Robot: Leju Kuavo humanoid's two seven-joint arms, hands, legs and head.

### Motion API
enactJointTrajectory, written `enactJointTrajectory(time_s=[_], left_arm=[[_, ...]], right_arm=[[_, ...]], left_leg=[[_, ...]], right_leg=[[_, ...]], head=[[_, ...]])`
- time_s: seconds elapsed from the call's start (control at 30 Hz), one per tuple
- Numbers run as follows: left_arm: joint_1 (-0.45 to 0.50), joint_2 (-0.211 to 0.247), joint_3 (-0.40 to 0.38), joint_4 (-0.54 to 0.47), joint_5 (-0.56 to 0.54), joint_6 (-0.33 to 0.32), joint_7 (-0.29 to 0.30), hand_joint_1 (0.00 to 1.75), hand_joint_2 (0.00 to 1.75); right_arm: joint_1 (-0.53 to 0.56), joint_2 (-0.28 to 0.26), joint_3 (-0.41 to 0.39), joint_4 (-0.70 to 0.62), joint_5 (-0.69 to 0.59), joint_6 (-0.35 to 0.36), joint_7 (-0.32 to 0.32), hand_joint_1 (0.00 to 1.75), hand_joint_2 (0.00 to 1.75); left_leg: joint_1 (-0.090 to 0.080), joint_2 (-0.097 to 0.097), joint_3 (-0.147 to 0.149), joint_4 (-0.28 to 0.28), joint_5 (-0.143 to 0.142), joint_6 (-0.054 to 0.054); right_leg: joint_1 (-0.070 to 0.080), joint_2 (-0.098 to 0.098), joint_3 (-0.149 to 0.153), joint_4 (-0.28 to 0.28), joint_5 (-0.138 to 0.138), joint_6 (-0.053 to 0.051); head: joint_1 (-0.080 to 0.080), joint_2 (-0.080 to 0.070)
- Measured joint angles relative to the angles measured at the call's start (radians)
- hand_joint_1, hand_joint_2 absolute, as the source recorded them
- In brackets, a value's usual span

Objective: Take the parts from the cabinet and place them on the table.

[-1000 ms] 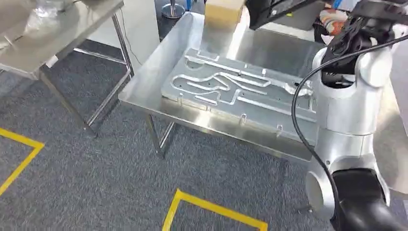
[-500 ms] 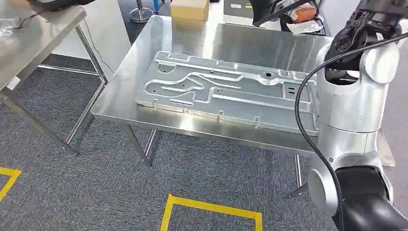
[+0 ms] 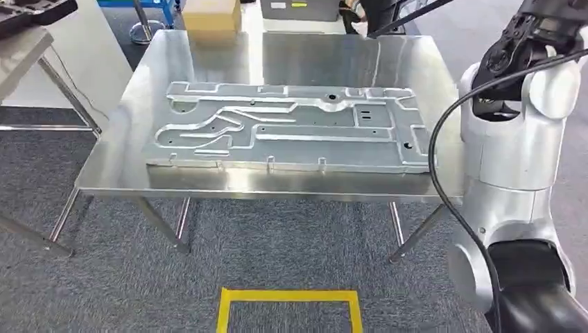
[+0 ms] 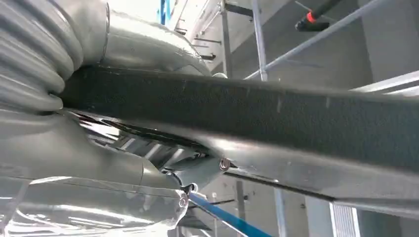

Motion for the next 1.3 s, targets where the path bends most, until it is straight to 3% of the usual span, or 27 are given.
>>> enactJointTrajectory(time_s=[0.07,0.1,0.13,0.2,0.27,0.33,0.4,0.43,0.47,0.57,0.6,0.63,0.67,0.73,0.77,0.8,0.83,0.9,0.93,0.97,1.0,1.1,1.13,1.17,1.23,1.27,1.3], left_arm=[[0.001,0.000,0.000,0.000,0.000,0.002,-0.002,0.00,1.75],[0.001,0.000,0.000,-0.001,0.000,0.002,-0.002,0.00,1.75],[0.002,0.000,0.000,-0.001,0.001,0.003,-0.003,0.00,1.75],[0.001,0.000,0.000,-0.001,0.004,0.003,-0.007,0.00,1.75],[0.000,0.000,0.001,-0.001,0.009,-0.002,-0.011,0.00,1.75],[0.000,-0.002,0.001,-0.002,0.009,-0.002,-0.011,0.00,1.75],[0.004,-0.004,0.001,-0.002,0.009,0.005,-0.010,0.00,1.75],[0.005,-0.003,0.001,-0.002,0.009,0.008,-0.010,0.00,1.75],[0.006,-0.007,0.001,-0.002,0.009,0.011,-0.010,0.00,1.75],[0.008,-0.010,0.001,-0.002,0.009,0.017,-0.008,0.00,1.75],[0.008,-0.017,0.001,-0.003,0.009,0.017,-0.008,0.00,1.75],[0.005,-0.014,0.001,-0.003,0.009,0.017,-0.008,0.00,1.75],[0.003,-0.014,0.001,-0.003,0.008,0.017,-0.008,0.00,1.75],[0.006,-0.013,0.001,-0.003,0.009,0.017,-0.007,0.00,1.75],[0.005,-0.013,0.001,-0.003,0.009,0.017,-0.007,0.00,1.75],[0.004,-0.011,0.001,-0.003,0.009,0.017,-0.005,0.00,1.75],[0.005,-0.010,0.001,-0.003,0.009,0.016,-0.005,0.00,1.75],[0.003,-0.009,0.001,-0.003,0.008,0.016,-0.004,0.00,1.75],[0.003,-0.004,0.001,-0.002,0.008,0.017,-0.004,0.00,1.75],[0.001,-0.001,0.001,-0.002,0.008,0.016,-0.004,0.00,1.75],[0.002,-0.002,0.001,-0.002,0.008,0.016,-0.002,0.00,1.75],[0.002,-0.002,0.001,-0.002,0.008,0.017,0.006,0.00,1.75],[0.002,-0.002,0.001,-0.002,0.008,0.017,0.008,0.00,1.75],[0.001,-0.002,0.001,-0.002,0.009,0.017,0.010,0.00,1.75],[-0.001,-0.002,0.001,-0.002,0.013,0.013,0.011,0.00,1.75],[-0.003,-0.001,0.001,-0.002,0.016,0.010,0.011,0.00,1.75],[-0.004,-0.001,0.001,-0.002,0.018,0.008,0.011,0.00,1.75]], right_arm=[[0.004,-0.005,0.001,0.005,0.000,-0.001,-0.002,1.75,1.75],[0.006,-0.005,0.003,0.005,0.000,-0.001,-0.002,1.75,1.75],[0.002,-0.005,0.004,0.006,0.000,-0.002,-0.003,1.75,1.75],[0.000,-0.006,0.010,0.008,0.000,-0.002,-0.007,1.75,1.75],[0.010,-0.006,0.021,0.014,0.001,-0.003,-0.007,1.75,1.75],[0.017,-0.006,0.028,0.022,0.002,-0.005,-0.007,1.75,1.75],[0.017,-0.006,0.031,0.032,0.003,-0.007,-0.009,1.75,1.75],[0.017,-0.008,0.031,0.041,0.003,-0.008,-0.013,1.75,1.75],[0.017,-0.010,0.033,0.055,0.003,-0.011,-0.018,1.75,1.75],[0.043,-0.019,0.034,0.089,0.002,-0.018,-0.033,1.75,1.75],[0.049,-0.021,0.035,0.095,0.002,-0.018,-0.039,1.75,1.75],[0.052,-0.025,0.034,0.101,0.000,-0.018,-0.046,1.75,1.75],[0.051,-0.028,0.034,0.107,0.000,-0.017,-0.051,1.75,1.75],[0.060,-0.032,0.035,0.116,0.000,-0.016,-0.056,1.75,1.75],[0.070,-0.034,0.035,0.120,-0.001,-0.017,-0.056,1.75,1.75],[0.077,-0.035,0.035,0.123,-0.002,-0.017,-0.056,1.75,1.75],[0.084,-0.035,0.034,0.127,-0.003,-0.017,-0.056,1.75,1.75],[0.084,-0.035,0.035,0.130,-0.003,-0.016,-0.057,1.75,1.75],[0.085,-0.039,0.034,0.132,-0.003,-0.016,-0.059,1.75,1.75],[0.083,-0.040,0.034,0.135,-0.003,-0.016,-0.060,1.75,1.75],[0.081,-0.041,0.035,0.136,-0.003,-0.015,-0.059,1.75,1.75],[0.088,-0.041,0.032,0.139,-0.003,-0.015,-0.060,1.75,1.75],[0.087,-0.041,0.032,0.139,-0.003,-0.013,-0.060,1.75,1.75],[0.083,-0.041,0.032,0.140,-0.003,-0.013,-0.061,1.75,1.75],[0.084,-0.041,0.032,0.142,-0.003,-0.011,-0.061,1.75,1.75],[0.086,-0.041,0.032,0.145,-0.003,-0.011,-0.061,1.75,1.75],[0.088,-0.041,0.032,0.148,-0.003,-0.011,-0.061,1.75,1.75]], left_leg=[[-0.002,0.010,0.014,-0.018,0.001,-0.007],[-0.002,0.004,0.019,-0.015,-0.013,-0.015],[-0.001,-0.026,0.009,0.015,-0.029,-0.013],[-0.011,-0.054,-0.068,0.167,-0.092,-0.005],[-0.026,-0.064,-0.130,0.284,-0.112,0.004],[-0.042,-0.067,-0.125,0.255,-0.055,0.020],[-0.044,-0.070,-0.076,0.104,0.065,0.047],[-0.043,-0.073,-0.067,0.087,0.063,0.055],[-0.042,-0.073,-0.066,0.065,0.072,0.055],[-0.047,-0.072,-0.040,0.003,0.050,0.058],[-0.026,-0.068,-0.028,-0.026,0.055,0.062],[-0.027,-0.068,-0.025,-0.037,0.063,0.065],[-0.023,-0.066,-0.024,-0.041,0.067,0.070],[-0.016,-0.065,-0.021,-0.042,0.066,0.068],[-0.011,-0.065,-0.018,-0.042,0.063,0.064],[-0.006,-0.065,-0.014,-0.041,0.060,0.060],[0.002,-0.065,-0.006,-0.039,0.054,0.050],[0.013,-0.065,0.010,-0.036,0.040,0.031],[0.017,-0.065,0.020,-0.034,0.028,0.019],[0.006,-0.067,0.013,-0.031,0.023,0.011],[0.006,-0.065,0.014,-0.032,0.021,0.005],[0.006,-0.058,0.027,-0.046,0.012,-0.013],[0.007,-0.060,0.022,-0.023,-0.008,-0.014],[0.006,-0.061,0.003,0.022,-0.032,-0.011],[-0.010,-0.066,-0.088,0.213,-0.112,-0.004],[-0.018,-0.067,-0.118,0.277,-0.131,0.000],[-0.029,-0.068,-0.135,0.314,-0.127,0.008]], right_leg=[[0.001,0.010,0.000,-0.002,-0.004,-0.006],[-0.010,0.014,0.013,-0.016,-0.003,-0.011],[-0.004,0.015,0.019,-0.020,-0.005,-0.017],[0.007,0.021,0.022,-0.021,-0.009,-0.034],[0.022,0.034,0.028,-0.020,-0.014,-0.044],[0.035,0.047,0.039,-0.017,-0.021,-0.053],[0.050,0.057,0.051,-0.016,-0.026,-0.061],[0.050,0.058,0.049,-0.019,-0.026,-0.061],[0.052,0.064,0.044,-0.012,-0.022,-0.058],[0.045,0.067,0.026,-0.021,-0.005,-0.048],[0.053,0.065,0.018,-0.020,-0.007,-0.044],[0.048,0.059,0.011,-0.005,-0.019,-0.030],[0.038,0.054,-0.011,0.039,-0.045,-0.016],[0.015,0.043,-0.088,0.197,-0.105,0.007],[0.003,0.039,-0.119,0.255,-0.115,0.018],[-0.007,0.036,-0.130,0.271,-0.108,0.026],[-0.019,0.032,-0.115,0.234,-0.070,0.039],[-0.035,0.024,-0.038,0.079,0.022,0.055],[-0.041,0.015,0.007,-0.006,0.038,0.069],[-0.026,0.016,0.014,-0.012,0.028,0.063],[-0.027,0.019,0.019,-0.027,0.008,0.033],[-0.025,0.026,0.017,-0.023,-0.001,0.006],[-0.026,0.025,0.023,-0.027,-0.004,-0.004],[-0.024,0.026,0.025,-0.027,-0.006,-0.012],[-0.010,0.030,0.028,-0.027,-0.011,-0.024],[-0.005,0.032,0.030,-0.026,-0.013,-0.028],[0.003,0.034,0.035,-0.026,-0.016,-0.032]], head=[[0.000,0.000],[-0.001,0.000],[-0.001,0.000],[-0.001,0.000],[-0.001,0.000],[-0.001,0.000],[-0.001,0.000],[-0.001,0.000],[-0.001,0.000],[-0.001,0.000],[-0.001,0.000],[0.002,0.000],[0.002,0.000],[0.002,0.000],[0.002,0.000],[0.002,0.000],[0.002,0.000],[0.002,0.000],[0.002,0.000],[0.003,0.000],[0.003,0.000],[0.002,0.000],[0.002,0.000],[0.002,0.000],[0.002,0.000],[0.002,0.000],[0.002,0.000]])
